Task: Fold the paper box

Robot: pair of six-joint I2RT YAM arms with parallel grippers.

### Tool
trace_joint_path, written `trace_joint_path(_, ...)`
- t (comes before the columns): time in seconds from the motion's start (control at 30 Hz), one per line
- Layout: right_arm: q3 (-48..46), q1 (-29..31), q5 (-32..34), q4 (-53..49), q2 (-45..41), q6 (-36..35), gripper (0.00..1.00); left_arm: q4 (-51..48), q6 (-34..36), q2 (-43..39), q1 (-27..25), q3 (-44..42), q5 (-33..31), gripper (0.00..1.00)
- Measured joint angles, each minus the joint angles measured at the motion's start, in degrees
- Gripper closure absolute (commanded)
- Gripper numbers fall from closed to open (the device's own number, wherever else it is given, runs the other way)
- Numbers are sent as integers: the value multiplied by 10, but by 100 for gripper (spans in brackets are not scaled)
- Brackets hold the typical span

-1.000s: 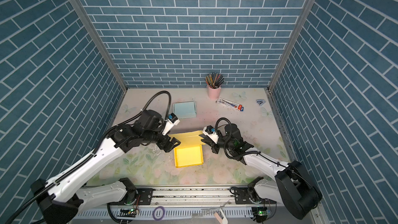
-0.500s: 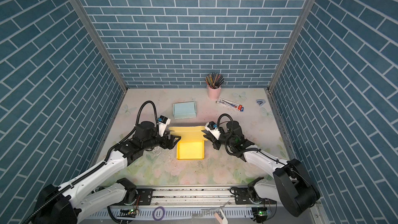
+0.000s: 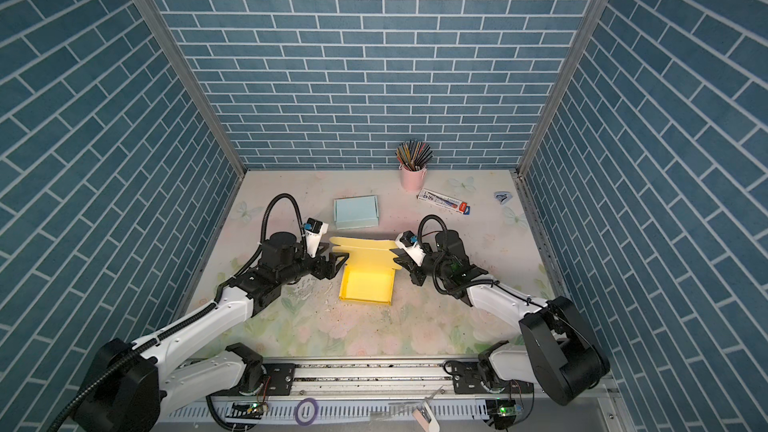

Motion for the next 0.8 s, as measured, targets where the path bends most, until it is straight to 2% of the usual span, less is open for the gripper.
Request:
trace_joint_path(0.23,20,-5,3,-4,24,0,100,38,23,18,31,-23,37,13)
trace_joint_path(0.33,20,-5,3,-5,24,0,100,60,28,47,43,-23,63,17)
trace_joint_path(0.53,20,-6,5,-7,24,0,100,79,40,95,58,-18,101,37)
trace_joint_path(0.63,20,-6,8,-7,26,0,100,83,43,101,58,-17,112,54)
trace_joint_path(0.8,28,-6,13,-11,34,1,100,82,46,102,61,-16,115,67)
